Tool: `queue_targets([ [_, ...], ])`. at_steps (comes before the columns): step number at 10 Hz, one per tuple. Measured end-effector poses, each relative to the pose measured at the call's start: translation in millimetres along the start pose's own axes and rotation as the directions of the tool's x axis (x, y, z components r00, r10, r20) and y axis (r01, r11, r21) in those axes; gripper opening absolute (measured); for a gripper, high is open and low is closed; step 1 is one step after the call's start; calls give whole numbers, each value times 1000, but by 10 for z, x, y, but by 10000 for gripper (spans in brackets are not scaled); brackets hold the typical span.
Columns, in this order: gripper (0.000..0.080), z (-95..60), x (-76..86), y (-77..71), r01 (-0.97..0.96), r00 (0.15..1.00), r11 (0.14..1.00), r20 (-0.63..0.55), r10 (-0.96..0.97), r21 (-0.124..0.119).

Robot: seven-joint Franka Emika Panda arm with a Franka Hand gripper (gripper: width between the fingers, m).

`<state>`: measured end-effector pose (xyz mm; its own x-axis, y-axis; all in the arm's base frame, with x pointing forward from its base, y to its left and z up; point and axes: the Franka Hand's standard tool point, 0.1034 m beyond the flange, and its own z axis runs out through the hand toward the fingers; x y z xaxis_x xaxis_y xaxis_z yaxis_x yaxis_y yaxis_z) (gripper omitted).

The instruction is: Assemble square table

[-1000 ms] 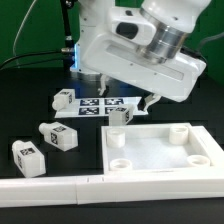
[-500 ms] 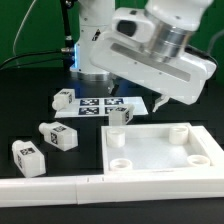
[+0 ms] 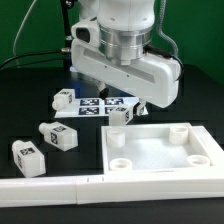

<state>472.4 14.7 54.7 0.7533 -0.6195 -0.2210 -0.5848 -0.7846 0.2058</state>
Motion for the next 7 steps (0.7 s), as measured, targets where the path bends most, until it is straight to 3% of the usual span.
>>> queue_targets([
  [1, 649, 3, 12, -5, 50, 999, 999, 1, -50, 4],
  [2, 649, -4, 63, -12, 131, 991, 991, 15, -131, 34],
  [4, 649, 57, 80, 58, 204, 967, 965, 122, -225, 165],
  [6, 649, 94, 5, 156, 182, 941, 971, 260, -217, 154],
  [7, 649, 103, 48, 161, 177, 923, 973, 320, -216, 146],
])
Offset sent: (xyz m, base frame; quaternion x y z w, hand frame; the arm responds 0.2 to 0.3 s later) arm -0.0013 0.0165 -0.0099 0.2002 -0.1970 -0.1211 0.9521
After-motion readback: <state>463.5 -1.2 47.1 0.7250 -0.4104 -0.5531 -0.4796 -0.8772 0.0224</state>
